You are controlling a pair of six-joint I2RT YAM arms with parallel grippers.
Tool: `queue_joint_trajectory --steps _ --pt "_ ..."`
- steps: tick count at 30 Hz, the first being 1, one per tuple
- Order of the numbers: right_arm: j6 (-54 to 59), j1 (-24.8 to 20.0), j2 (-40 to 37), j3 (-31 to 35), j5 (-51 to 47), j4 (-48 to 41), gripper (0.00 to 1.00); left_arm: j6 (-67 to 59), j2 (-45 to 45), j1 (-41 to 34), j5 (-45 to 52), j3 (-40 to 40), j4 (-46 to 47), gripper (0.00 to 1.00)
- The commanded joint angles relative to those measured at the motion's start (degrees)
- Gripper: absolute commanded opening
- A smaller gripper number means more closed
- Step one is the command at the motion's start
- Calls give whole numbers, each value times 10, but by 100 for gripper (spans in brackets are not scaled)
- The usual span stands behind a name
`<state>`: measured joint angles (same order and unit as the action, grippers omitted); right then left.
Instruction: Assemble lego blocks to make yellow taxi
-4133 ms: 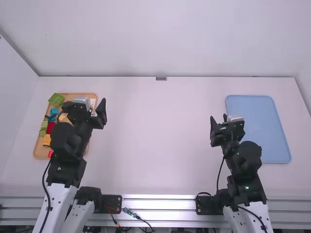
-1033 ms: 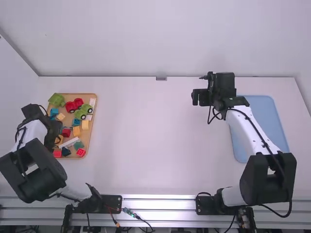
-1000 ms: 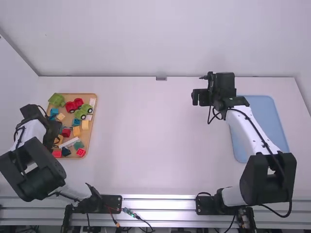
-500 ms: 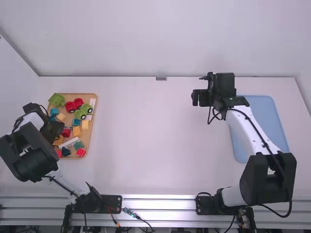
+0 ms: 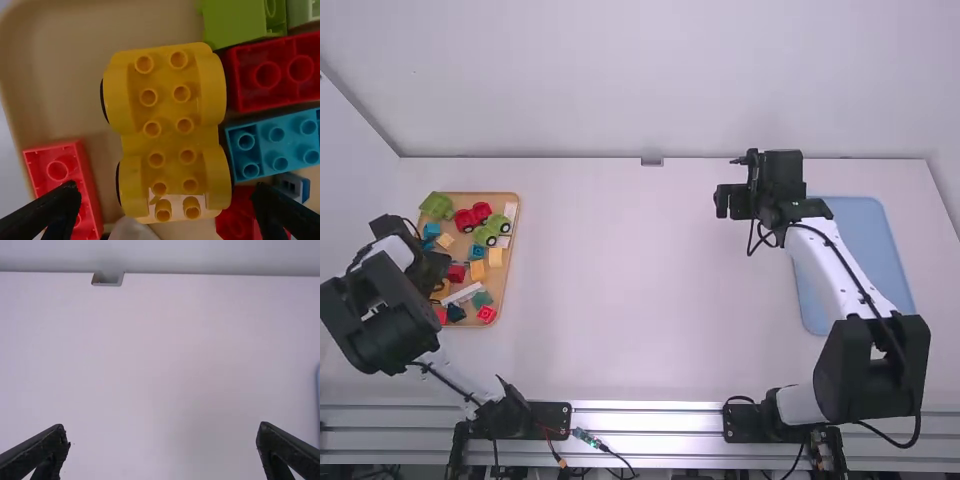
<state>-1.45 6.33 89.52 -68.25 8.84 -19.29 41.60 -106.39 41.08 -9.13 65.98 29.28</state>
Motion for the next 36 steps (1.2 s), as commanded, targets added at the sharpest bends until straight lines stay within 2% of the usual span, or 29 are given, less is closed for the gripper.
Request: queue_joint_trajectory --steps 1,11,28,36 --pt "-2 1 3 -14 3 -1 99 -15 -2 -2 3 -8 2 90" --pt "-2 2 3 -14 3 -1 99 -22 -3 0 4 -24 -17 82" --pt "-2 1 3 -14 3 -4 99 -30 -4 -2 -14 -37 -38 86" --pt "0 1 3 -15 2 -7 99 -44 -19 -2 12 -55 -85 85"
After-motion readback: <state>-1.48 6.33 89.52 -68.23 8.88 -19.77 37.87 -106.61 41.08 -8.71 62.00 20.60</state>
